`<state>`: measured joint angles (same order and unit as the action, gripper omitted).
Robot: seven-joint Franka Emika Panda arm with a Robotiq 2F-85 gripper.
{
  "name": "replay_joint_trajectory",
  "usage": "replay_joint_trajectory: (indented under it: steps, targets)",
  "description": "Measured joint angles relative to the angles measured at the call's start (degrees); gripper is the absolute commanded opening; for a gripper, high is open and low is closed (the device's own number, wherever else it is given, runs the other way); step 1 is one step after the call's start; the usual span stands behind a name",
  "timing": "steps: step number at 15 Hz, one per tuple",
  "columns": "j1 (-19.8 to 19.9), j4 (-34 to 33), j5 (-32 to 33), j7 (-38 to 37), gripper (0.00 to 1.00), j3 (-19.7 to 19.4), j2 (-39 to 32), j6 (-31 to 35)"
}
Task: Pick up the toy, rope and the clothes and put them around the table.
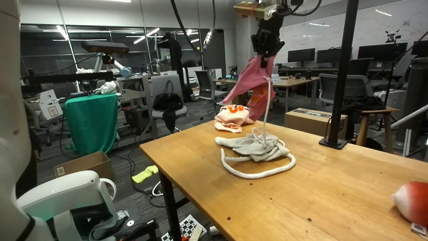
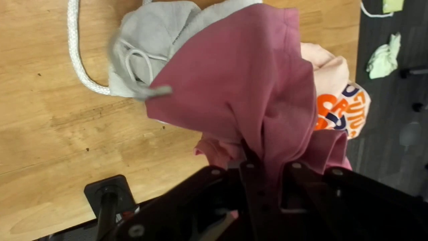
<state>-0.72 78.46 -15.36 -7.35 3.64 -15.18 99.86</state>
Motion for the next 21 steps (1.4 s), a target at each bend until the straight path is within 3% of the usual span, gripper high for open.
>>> replay_joint_trajectory:
  steps: [5, 9, 16, 21]
  targets:
    - [1.5, 6.1, -13.5, 0.0, 0.1, 0.1, 8.7, 0.5]
    - [1.5, 13.8, -16.1, -1.2, 0.1, -0.1, 18.9, 0.5]
    - [1.5, 26.3, -6.3, -7.7, 0.1, -0.5, 31.5, 1.8]
    - [3.4, 30.1, 2.1, -10.1, 0.1, -1.5, 27.1, 12.1]
